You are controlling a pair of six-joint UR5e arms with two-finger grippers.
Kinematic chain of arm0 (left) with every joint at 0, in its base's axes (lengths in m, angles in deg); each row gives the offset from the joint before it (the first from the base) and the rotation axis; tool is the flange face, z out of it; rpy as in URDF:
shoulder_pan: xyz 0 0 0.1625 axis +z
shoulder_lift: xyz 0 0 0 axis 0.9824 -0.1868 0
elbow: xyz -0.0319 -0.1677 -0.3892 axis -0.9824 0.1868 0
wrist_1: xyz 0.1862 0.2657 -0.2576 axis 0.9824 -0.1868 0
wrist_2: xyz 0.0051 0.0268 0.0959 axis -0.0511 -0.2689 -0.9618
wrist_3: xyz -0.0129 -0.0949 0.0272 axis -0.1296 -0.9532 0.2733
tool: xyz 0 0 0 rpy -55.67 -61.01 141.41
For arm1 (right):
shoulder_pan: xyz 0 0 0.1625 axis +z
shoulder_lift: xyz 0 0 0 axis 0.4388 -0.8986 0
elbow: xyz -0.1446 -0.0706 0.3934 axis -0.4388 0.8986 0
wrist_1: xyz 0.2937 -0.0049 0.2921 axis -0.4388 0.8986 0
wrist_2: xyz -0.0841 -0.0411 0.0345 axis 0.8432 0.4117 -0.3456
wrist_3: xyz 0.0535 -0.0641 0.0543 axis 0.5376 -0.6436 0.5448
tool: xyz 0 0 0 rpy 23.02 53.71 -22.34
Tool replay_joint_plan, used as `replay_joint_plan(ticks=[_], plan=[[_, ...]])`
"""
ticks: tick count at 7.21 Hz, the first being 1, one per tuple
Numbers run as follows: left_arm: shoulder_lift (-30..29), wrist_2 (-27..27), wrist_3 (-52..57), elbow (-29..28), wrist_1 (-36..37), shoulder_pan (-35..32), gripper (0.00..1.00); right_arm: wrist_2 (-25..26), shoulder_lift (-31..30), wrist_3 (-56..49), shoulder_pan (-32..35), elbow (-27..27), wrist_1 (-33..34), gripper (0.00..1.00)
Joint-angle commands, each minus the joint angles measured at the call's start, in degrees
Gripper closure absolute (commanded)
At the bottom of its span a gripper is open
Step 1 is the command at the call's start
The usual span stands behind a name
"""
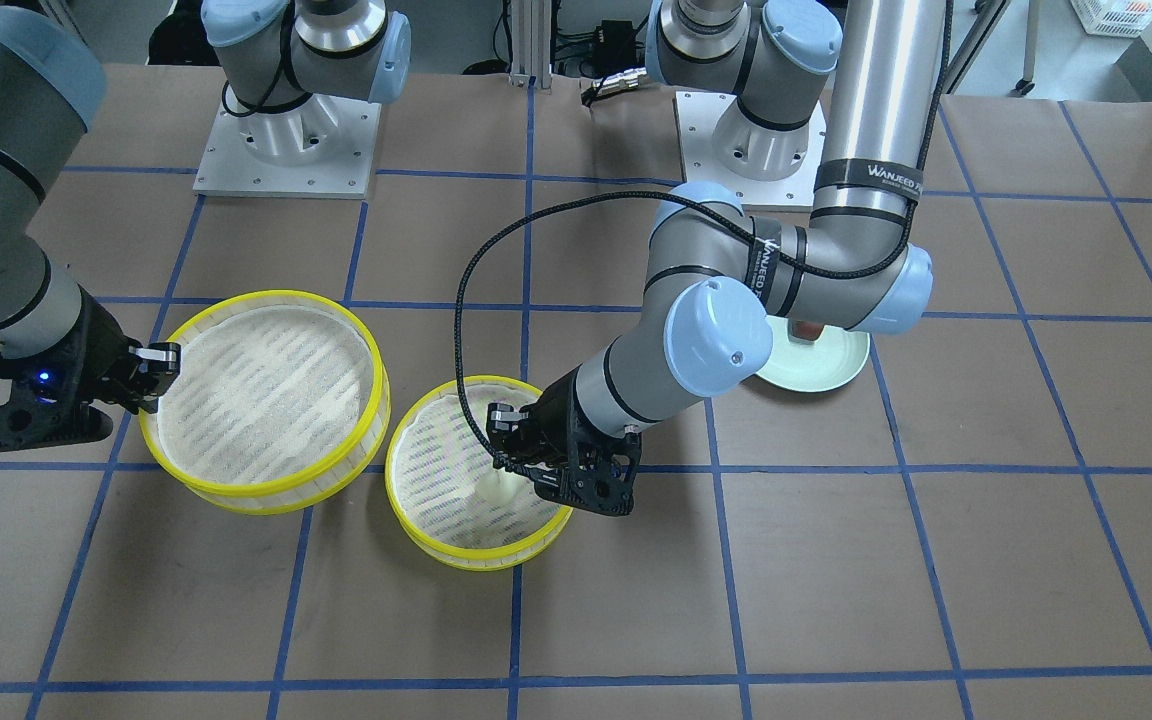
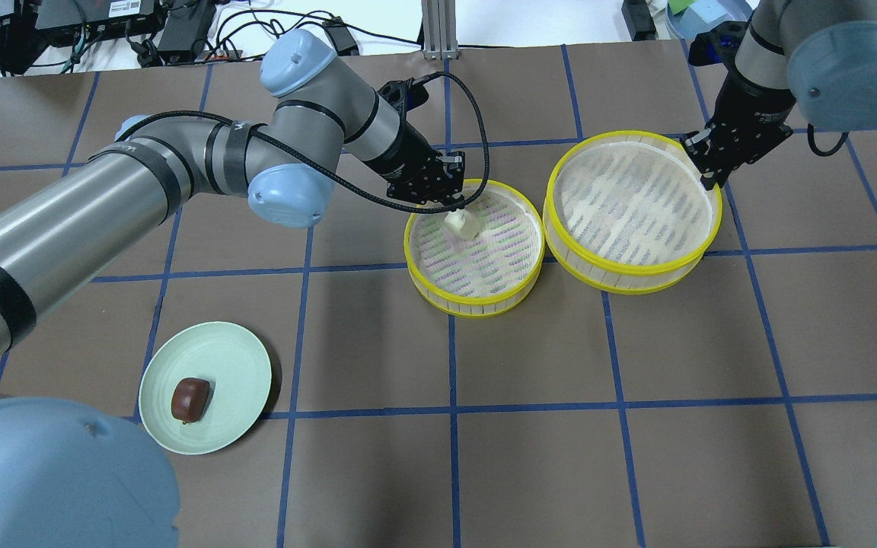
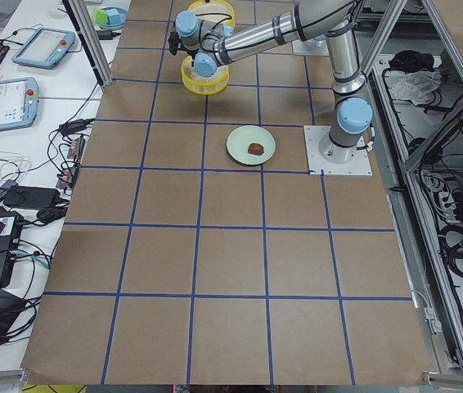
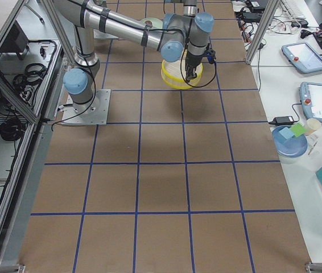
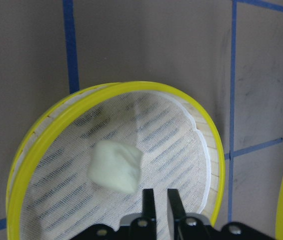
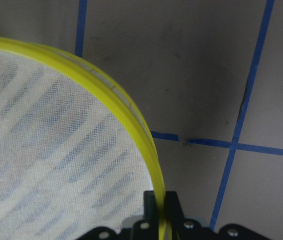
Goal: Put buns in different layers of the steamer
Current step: 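Restack the top tier with right gripper while left gripper withdraws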
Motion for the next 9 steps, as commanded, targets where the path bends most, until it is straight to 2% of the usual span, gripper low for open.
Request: replay_joint_plan(ticks=[1,2,4,5,7,8,9], plan=[[1.50,-2.34,-4.56,-0.48,1.13,0.03,0.00,0.03,-0.06,0.12,0.08,-0.01,0.00,0.95],[3.52,-8.28,-4.39,-0.57,-1.57,0.03,0.00,-0.06,-0.23,2.03,0.86,-0.10,0.00,0.95],[8.17,-10.01,-4.04,-0.57,-11.92,2.39,0.00,-0.06,-0.23,7.91,4.28,0.16,0.17,0.94],[10.89,-13.67,-2.56,-0.48,-15.97,4.23,0.00,-0.15,0.20,13.42,6.90,0.16,0.09,0.93],[15.03,-24.81,4.20,-0.13,-25.80,6.35,0.00,-0.23,2.48,26.25,14.37,1.30,1.31,0.93],[16.79,-25.56,6.57,0.57,-30.38,8.45,0.00,-0.41,3.36,31.70,17.88,1.30,2.10,0.93],[18.55,-27.31,11.99,1.10,-32.69,11.08,0.00,-1.80,4.76,34.63,19.74,1.39,6.11,0.92]])
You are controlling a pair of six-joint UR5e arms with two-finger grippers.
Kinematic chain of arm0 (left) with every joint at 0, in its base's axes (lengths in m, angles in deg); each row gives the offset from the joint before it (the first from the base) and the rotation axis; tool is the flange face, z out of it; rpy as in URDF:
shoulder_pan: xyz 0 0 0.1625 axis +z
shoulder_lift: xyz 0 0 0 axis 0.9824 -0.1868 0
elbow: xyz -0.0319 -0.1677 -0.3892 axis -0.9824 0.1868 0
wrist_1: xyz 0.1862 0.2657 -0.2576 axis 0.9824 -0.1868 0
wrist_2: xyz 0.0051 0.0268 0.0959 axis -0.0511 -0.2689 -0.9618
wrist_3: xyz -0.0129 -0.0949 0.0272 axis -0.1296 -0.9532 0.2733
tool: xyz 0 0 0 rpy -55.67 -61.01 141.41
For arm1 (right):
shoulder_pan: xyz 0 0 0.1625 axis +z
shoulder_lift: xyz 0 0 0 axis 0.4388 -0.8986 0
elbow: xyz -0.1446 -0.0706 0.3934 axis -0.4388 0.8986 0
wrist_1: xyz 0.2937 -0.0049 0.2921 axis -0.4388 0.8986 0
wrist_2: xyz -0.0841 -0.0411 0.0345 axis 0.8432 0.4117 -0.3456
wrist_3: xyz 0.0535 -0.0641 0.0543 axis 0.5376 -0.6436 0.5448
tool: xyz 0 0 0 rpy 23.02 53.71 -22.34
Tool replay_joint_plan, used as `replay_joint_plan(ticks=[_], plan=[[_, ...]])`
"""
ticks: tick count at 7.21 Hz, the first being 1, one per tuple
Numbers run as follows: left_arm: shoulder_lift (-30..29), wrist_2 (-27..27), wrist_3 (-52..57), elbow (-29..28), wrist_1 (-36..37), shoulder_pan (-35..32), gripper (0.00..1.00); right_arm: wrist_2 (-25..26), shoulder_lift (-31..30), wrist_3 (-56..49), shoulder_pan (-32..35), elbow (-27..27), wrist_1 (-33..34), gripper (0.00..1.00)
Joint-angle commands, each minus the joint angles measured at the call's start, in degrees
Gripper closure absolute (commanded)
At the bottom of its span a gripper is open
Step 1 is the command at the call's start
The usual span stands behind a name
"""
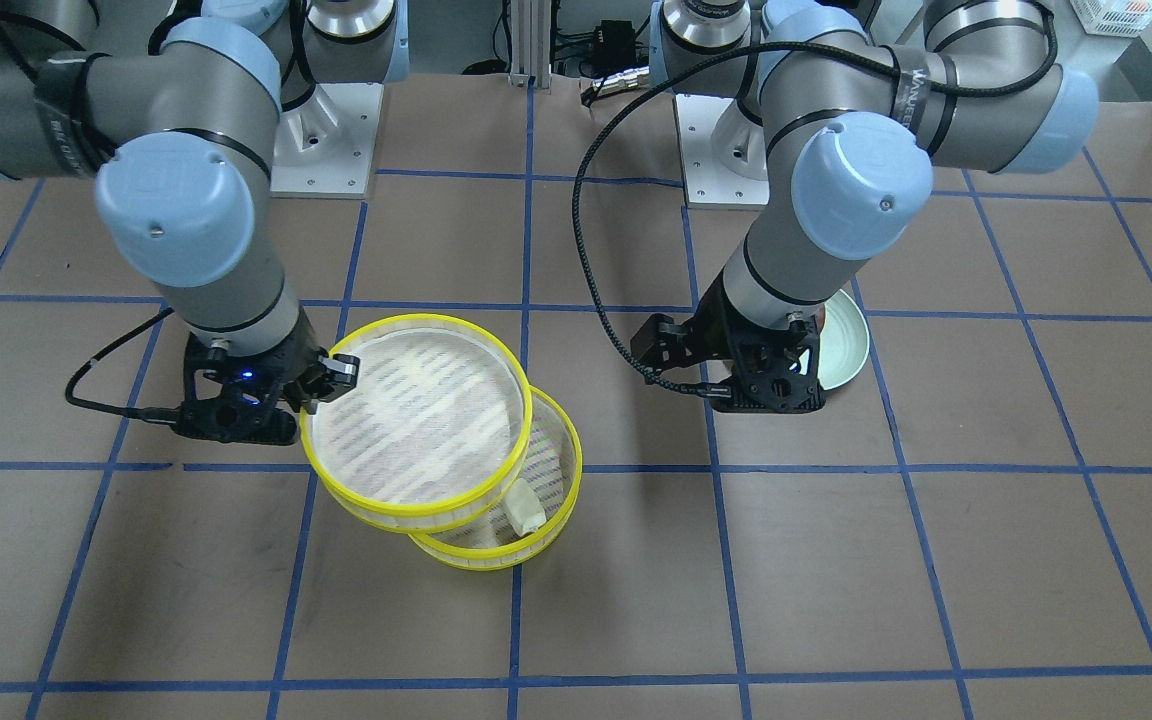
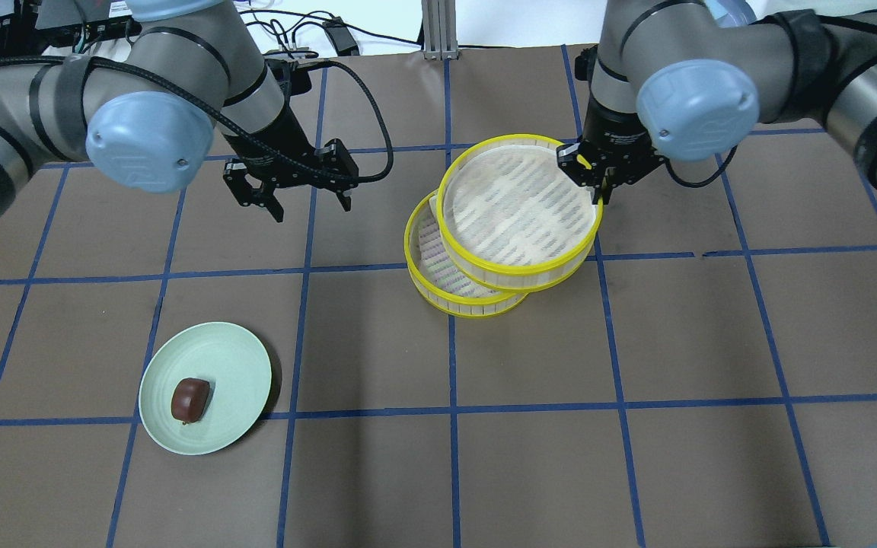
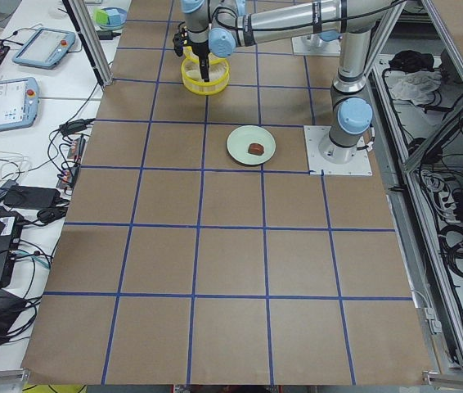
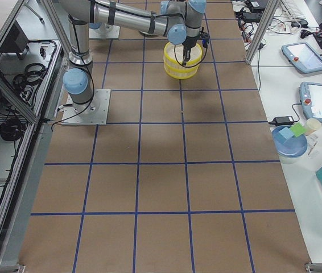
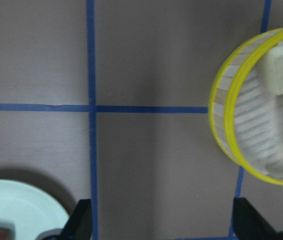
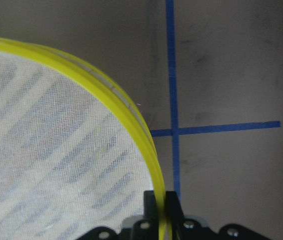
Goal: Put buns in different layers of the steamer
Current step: 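Lower left gripper to the dark red bun while right releases the tier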
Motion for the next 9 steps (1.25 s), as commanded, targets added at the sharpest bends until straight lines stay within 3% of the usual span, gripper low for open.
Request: replay_joint_plan(ticks=[1,3,6,9], plan=[[3.70,-8.15,8.11,2.25,-5.84,4.69,0.00,-1.19,2.49,5.33,3.73,0.08,4.10,0.92],[6.17,-9.70,15.48,8.65,-6.03,9.16,0.00,-1.19,3.54,5.25,3.73,0.08,5.15,0.93],[5.48,-12.22,20.87,14.38,-14.20,19.71,0.06,-1.10,4.16,4.19,3.73,-0.53,4.98,0.93],[1.37,-11.63,20.01,16.42,-13.42,20.80,0.00,-0.75,4.95,4.28,3.73,-0.45,5.25,0.93]])
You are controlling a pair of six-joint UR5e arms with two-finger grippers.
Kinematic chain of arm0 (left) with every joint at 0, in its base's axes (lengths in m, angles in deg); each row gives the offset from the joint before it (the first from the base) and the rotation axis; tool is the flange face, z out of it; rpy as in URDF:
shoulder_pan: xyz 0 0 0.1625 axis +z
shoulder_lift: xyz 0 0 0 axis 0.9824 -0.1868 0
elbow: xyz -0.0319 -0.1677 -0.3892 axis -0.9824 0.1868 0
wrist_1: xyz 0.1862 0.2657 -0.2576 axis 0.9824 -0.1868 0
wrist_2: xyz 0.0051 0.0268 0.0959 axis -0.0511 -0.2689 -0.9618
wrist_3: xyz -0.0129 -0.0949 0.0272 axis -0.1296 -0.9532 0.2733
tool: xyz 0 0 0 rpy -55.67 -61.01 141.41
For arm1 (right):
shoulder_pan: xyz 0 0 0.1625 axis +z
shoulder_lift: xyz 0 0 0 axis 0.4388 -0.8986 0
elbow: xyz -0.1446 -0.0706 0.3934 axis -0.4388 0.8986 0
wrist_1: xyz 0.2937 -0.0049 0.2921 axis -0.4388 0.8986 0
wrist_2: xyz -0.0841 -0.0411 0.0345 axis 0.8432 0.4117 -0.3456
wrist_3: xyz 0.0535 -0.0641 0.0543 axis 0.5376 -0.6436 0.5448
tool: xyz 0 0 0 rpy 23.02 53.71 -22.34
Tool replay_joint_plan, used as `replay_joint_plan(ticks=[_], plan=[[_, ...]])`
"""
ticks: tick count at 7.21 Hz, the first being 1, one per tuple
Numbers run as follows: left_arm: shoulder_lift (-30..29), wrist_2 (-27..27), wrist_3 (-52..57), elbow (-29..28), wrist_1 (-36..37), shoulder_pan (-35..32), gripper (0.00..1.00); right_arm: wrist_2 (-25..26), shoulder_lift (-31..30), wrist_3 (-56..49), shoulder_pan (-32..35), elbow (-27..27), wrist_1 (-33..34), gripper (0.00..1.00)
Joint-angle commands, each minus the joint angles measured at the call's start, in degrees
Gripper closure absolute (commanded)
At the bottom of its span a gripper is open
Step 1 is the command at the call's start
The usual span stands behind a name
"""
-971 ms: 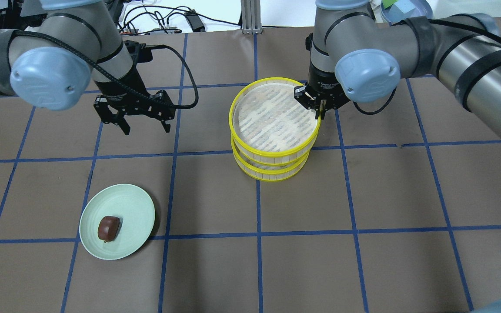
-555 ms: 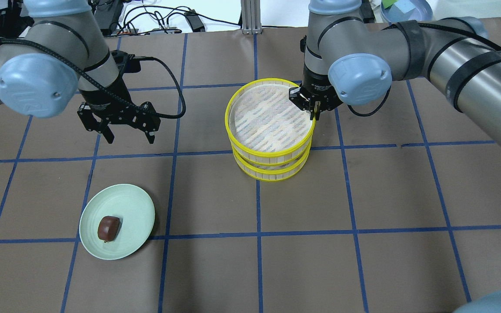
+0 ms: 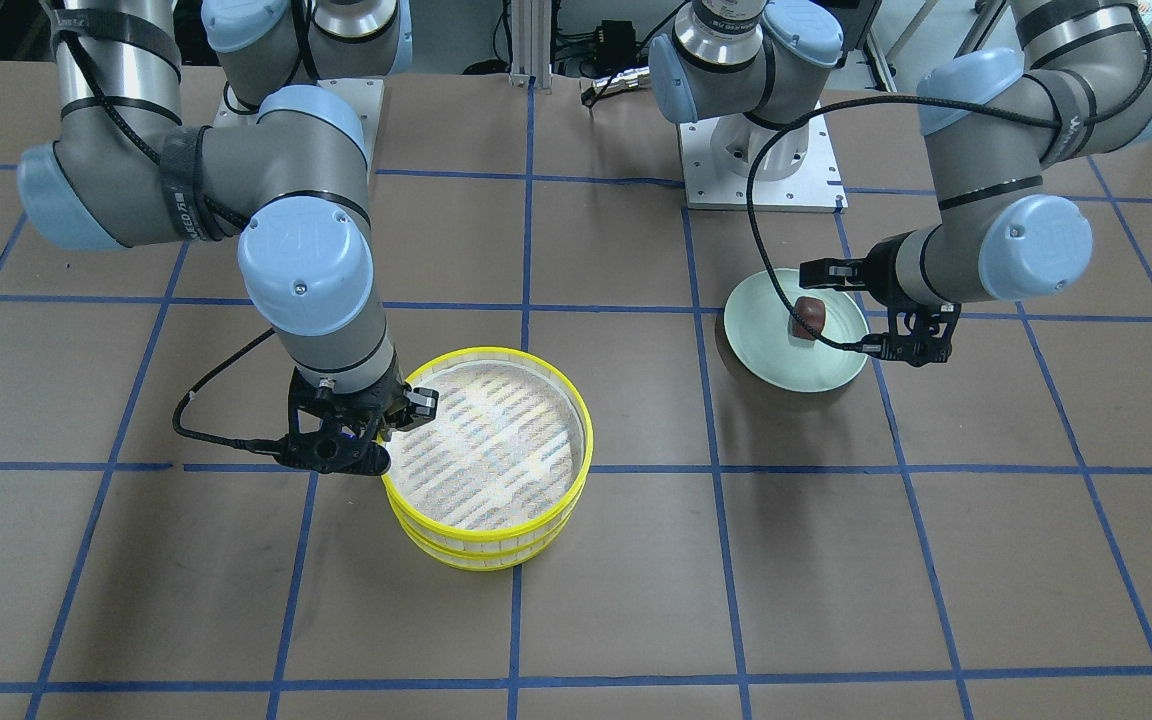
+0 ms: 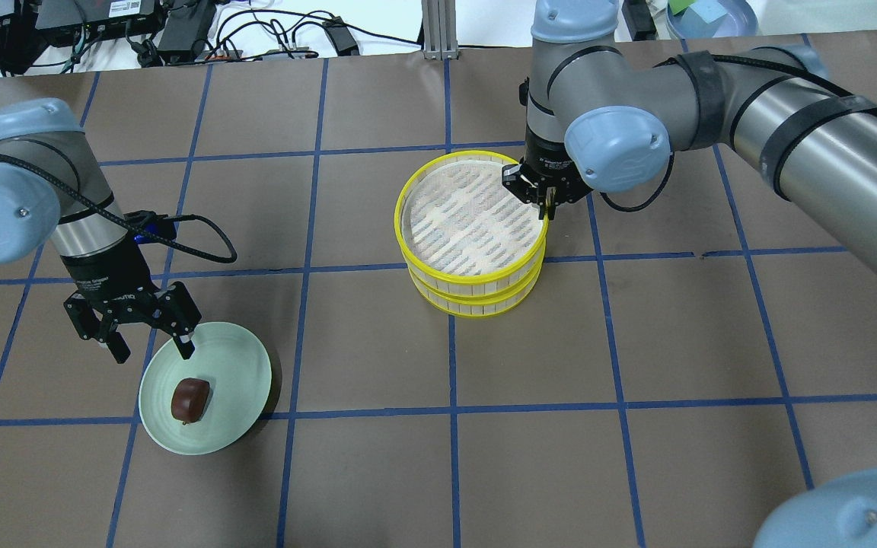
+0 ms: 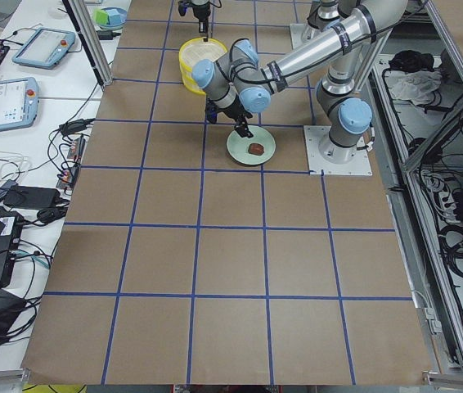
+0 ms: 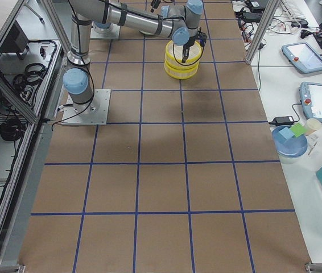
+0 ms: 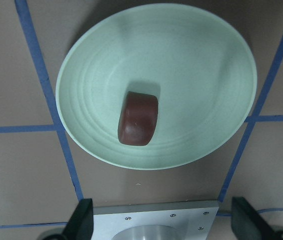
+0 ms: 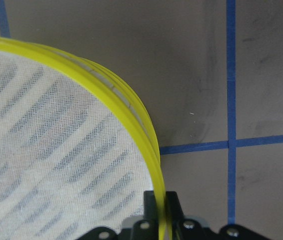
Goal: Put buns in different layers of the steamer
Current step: 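Lower left gripper to the dark red bun while right releases the tier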
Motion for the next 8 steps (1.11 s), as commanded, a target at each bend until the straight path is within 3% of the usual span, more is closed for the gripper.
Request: replay_joint_plan(ticks=[1,4,6,7,8], plan=[[-2.92,-0.12,-0.28,0.74,0.72,0.29,0.00,0.41,0.30,-0.12,0.00,-0.06,-0.07,0.93],[-5.65,-1.78,-0.28,5.83,8.78,0.29,0.01,0.59,0.39,-0.91,0.00,-0.24,-0.07,0.93],[-6.88,-4.79,-0.19,6.19,8.98,0.29,0.05,0.59,0.56,-0.91,0.00,-0.24,-0.07,0.92],[-7.76,-4.44,-0.19,6.19,10.28,0.29,0.05,0.59,0.82,-1.00,0.00,-0.24,-0.07,0.88],[-8.81,-3.91,-0.37,6.10,11.69,0.20,0.05,0.59,0.91,-1.00,0.00,-0.24,-0.07,0.71]])
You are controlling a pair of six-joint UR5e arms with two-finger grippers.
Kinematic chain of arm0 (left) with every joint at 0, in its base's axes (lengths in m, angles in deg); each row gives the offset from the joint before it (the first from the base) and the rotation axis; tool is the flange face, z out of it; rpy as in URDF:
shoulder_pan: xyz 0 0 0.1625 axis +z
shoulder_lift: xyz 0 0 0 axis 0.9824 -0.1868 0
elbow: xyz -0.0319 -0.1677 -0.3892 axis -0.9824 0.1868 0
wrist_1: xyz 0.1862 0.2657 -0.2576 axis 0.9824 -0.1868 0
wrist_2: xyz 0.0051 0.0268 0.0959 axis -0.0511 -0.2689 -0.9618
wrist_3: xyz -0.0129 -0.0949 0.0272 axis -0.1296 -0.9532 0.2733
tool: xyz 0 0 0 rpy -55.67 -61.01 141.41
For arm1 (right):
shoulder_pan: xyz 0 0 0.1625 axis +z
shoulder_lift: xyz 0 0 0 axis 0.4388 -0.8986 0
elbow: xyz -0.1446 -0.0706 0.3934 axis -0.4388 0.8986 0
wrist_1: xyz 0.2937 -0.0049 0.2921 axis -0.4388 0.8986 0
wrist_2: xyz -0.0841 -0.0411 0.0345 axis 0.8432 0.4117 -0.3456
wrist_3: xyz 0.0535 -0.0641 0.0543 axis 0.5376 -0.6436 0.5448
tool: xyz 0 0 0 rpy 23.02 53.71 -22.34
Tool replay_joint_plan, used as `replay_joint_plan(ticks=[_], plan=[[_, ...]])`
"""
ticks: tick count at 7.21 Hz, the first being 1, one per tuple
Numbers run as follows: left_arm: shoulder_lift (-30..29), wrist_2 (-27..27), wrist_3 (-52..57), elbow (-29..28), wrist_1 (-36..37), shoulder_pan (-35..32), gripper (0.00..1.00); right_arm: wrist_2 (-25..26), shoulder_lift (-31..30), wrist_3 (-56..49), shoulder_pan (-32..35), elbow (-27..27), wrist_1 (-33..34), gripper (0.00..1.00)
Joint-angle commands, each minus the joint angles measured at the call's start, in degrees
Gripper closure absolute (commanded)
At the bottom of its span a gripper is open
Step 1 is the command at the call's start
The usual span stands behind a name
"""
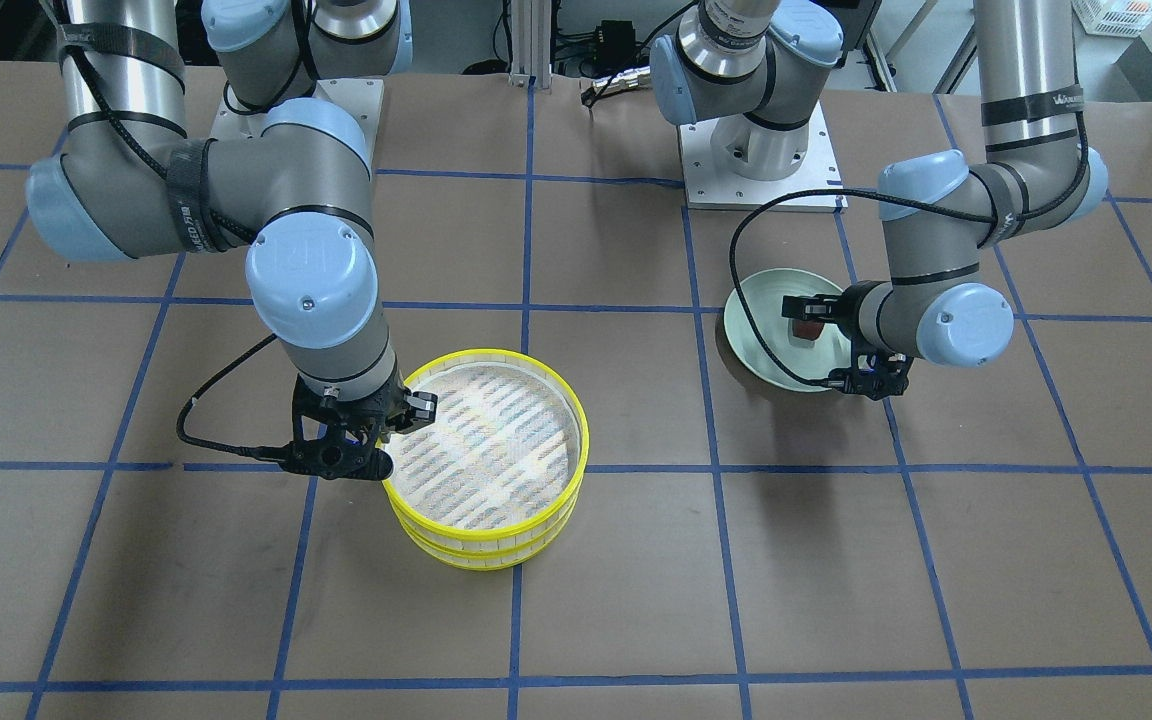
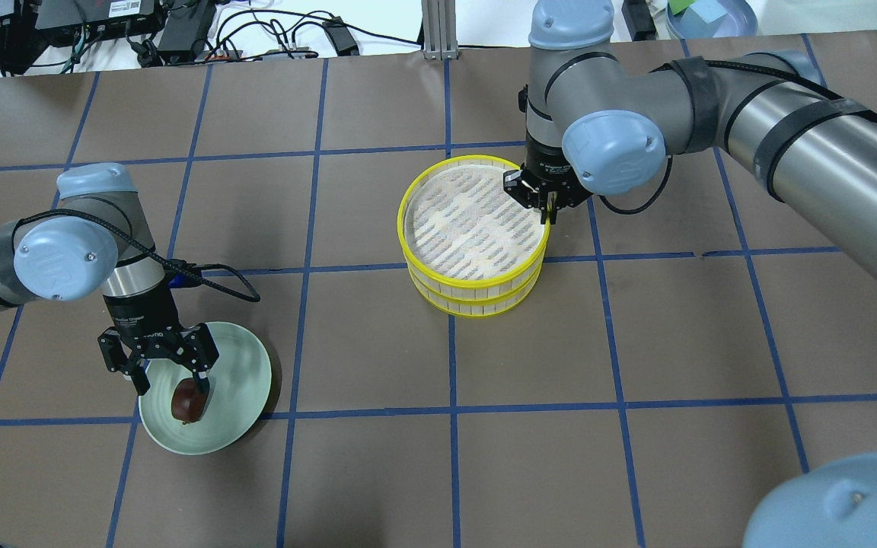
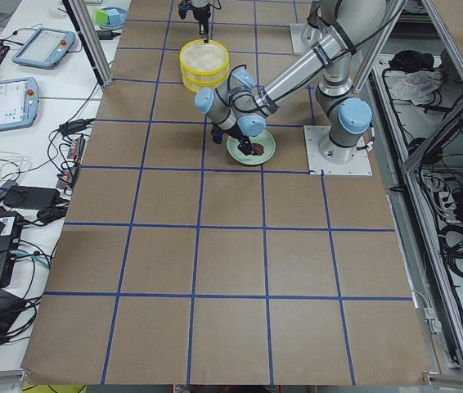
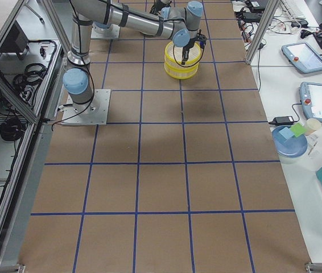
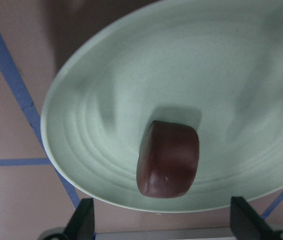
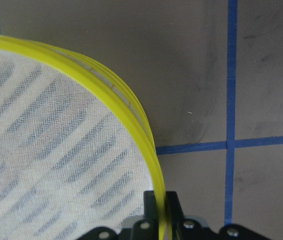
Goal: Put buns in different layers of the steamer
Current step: 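Lower left gripper to the dark red bun while right releases the tier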
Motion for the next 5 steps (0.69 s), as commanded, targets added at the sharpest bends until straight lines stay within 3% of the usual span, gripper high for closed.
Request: replay_joint_plan(ticks=[1,2,3,4,5], plan=[[-1.35,2.01,-0.22,-0.17,1.69,-0.34,0.05,0.00,0.52,0.05,0.00,0.00,0.09,0.61],[-1.44,2.64,-0.23,-0.18,1.60,-0.60,0.05,-0.09,0.61,0.05,0.00,0.00,0.09,0.57],[-1.44,2.65,-0.14,0.09,1.60,-0.69,0.06,-0.09,0.52,0.05,0.00,0.00,0.09,0.34],[-1.44,2.21,-0.14,0.09,1.60,-0.69,0.14,-0.17,0.00,-0.04,-0.09,0.00,0.18,0.00],[-1.44,2.03,-0.05,0.09,1.60,-0.69,0.37,-0.44,-1.05,-0.13,-0.09,0.43,2.44,0.00]])
